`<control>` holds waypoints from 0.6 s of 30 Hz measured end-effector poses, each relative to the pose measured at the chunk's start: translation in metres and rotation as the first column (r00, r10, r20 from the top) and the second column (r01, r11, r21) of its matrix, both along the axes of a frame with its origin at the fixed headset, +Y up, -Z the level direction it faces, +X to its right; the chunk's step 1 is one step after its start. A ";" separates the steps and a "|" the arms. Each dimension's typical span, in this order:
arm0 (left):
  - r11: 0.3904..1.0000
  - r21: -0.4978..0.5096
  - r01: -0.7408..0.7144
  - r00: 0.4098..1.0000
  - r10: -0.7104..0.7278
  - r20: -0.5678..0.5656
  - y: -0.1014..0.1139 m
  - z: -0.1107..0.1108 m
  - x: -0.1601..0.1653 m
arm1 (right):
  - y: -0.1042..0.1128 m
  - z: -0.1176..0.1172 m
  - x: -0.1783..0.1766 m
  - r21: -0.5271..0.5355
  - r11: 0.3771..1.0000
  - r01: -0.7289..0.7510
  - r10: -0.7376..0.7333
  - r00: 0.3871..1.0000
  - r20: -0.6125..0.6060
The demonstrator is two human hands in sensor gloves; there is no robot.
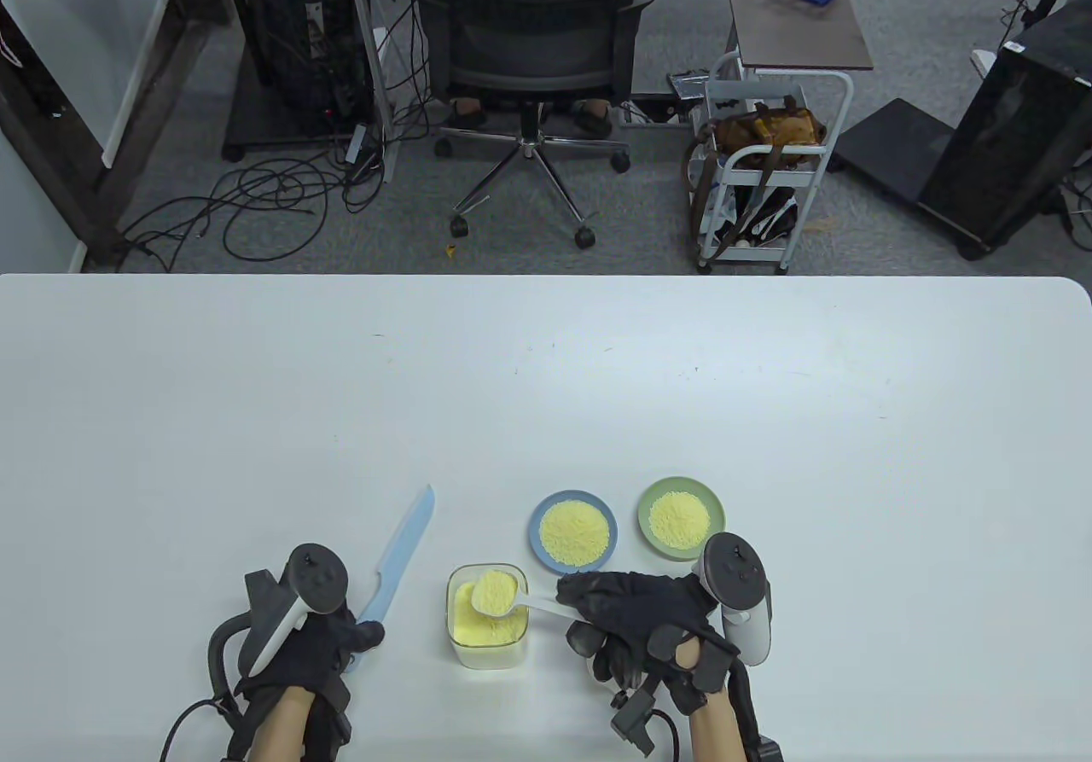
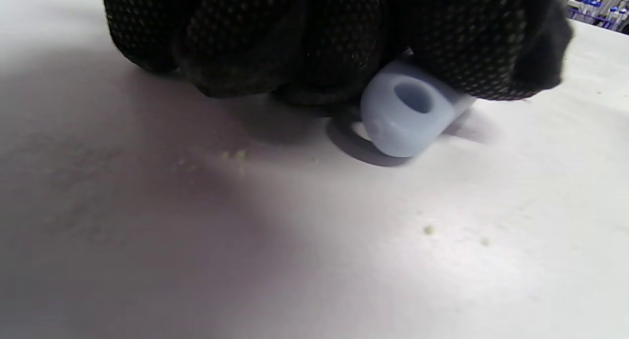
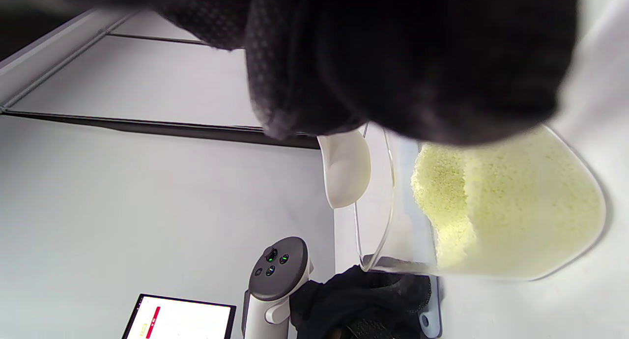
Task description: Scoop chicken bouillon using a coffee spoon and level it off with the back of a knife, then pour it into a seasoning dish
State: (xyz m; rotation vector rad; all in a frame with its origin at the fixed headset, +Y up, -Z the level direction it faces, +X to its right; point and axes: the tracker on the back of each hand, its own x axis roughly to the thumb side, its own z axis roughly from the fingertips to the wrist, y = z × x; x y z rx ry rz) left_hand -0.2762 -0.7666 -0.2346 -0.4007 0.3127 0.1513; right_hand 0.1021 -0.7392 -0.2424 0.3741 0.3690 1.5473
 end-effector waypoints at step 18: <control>0.998 0.062 0.032 0.999 -0.033 0.019 0.007 0.005 0.004 | 0.000 0.000 0.001 -0.006 1.000 0.005 -0.005 1.000 -0.009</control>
